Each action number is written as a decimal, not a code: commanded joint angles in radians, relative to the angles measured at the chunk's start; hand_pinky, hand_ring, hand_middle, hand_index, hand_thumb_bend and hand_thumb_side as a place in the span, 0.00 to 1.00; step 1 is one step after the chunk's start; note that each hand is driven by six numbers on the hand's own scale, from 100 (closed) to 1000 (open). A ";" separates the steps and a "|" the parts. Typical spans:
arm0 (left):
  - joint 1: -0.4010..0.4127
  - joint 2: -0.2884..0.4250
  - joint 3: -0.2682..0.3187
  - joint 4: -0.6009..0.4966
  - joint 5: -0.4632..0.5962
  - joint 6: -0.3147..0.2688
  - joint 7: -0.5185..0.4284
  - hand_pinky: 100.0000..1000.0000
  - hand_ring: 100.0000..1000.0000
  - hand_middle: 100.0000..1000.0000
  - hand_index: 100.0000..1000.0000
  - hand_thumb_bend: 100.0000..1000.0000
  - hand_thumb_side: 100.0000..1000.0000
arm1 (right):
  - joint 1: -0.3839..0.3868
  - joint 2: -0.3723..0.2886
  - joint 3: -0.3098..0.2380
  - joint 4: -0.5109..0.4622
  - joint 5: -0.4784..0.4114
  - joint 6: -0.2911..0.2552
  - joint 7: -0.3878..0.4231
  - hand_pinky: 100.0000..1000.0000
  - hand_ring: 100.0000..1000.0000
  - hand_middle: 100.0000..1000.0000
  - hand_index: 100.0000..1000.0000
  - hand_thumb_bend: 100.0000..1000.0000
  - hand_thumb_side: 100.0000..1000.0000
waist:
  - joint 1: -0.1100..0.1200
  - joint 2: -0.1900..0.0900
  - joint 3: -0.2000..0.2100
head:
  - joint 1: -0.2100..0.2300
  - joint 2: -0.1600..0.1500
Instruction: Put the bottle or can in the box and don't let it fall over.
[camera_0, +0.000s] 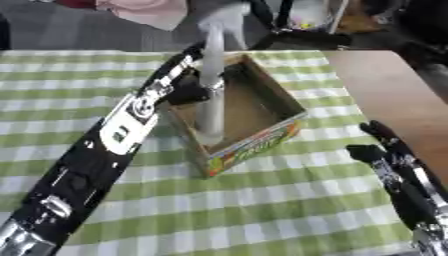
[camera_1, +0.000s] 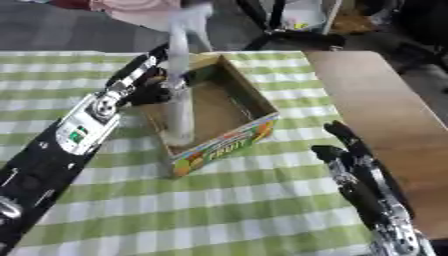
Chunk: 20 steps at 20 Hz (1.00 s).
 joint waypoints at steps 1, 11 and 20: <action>-0.004 0.044 0.018 -0.038 0.001 -0.002 0.013 0.73 1.00 1.00 0.99 0.59 0.75 | -0.008 -0.006 -0.008 -0.008 -0.003 -0.002 -0.001 0.83 0.76 0.96 1.00 0.00 0.50 | -0.001 -0.024 0.004 | -0.006 -0.016; 0.321 0.233 0.145 -0.458 0.228 0.090 0.130 0.68 1.00 1.00 0.96 0.33 0.73 | -0.007 -0.015 -0.025 -0.010 0.003 -0.002 -0.016 0.83 0.76 0.96 1.00 0.00 0.50 | 0.014 -0.025 0.056 | -0.028 -0.014; 0.724 0.096 0.316 -0.757 0.246 0.149 0.338 0.66 1.00 1.00 0.93 0.24 0.74 | -0.003 -0.024 -0.033 -0.009 0.011 0.001 -0.025 0.83 0.76 0.96 0.99 0.00 0.50 | 0.045 -0.038 0.122 | -0.029 0.018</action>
